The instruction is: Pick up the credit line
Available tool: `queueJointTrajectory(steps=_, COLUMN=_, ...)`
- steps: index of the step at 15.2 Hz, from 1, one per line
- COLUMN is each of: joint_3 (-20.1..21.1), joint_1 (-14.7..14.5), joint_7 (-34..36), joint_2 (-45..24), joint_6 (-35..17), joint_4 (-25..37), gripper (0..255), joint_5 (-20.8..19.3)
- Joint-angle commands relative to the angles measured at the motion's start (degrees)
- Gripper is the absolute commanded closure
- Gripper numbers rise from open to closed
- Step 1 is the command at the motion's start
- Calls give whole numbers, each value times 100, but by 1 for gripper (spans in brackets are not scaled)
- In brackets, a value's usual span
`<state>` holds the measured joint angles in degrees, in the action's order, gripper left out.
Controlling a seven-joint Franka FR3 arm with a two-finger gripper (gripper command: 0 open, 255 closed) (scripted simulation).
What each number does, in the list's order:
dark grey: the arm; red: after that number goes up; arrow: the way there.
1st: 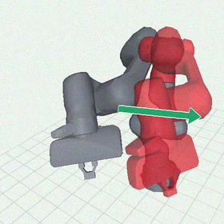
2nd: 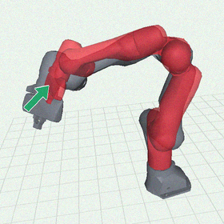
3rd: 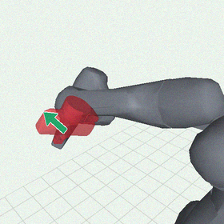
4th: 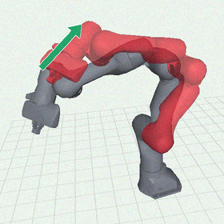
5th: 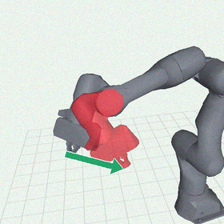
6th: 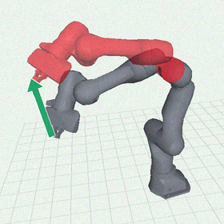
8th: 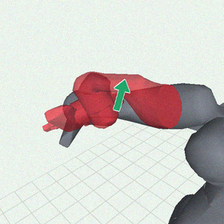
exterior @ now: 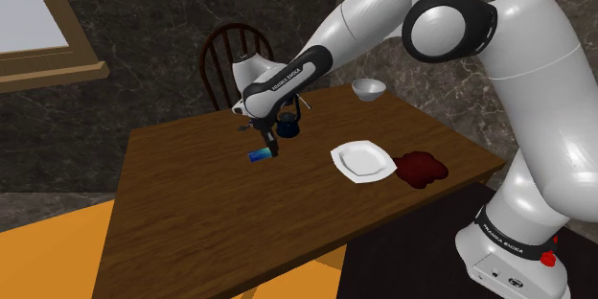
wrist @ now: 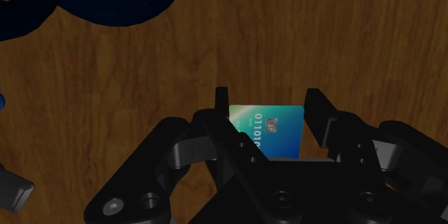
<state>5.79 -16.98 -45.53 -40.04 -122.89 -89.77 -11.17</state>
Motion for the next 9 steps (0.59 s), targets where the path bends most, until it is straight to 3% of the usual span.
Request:
queueJointTrajectory(steps=1, joint_3=4, joint_1=-6, joint_7=1, joint_2=-23, joint_6=-2, joint_4=4, gripper=255, joint_5=2)
queueJointTrajectory(steps=9, joint_3=25, joint_1=9, joint_7=-33, joint_2=185, joint_6=191, joint_4=-9, gripper=255, joint_5=32)
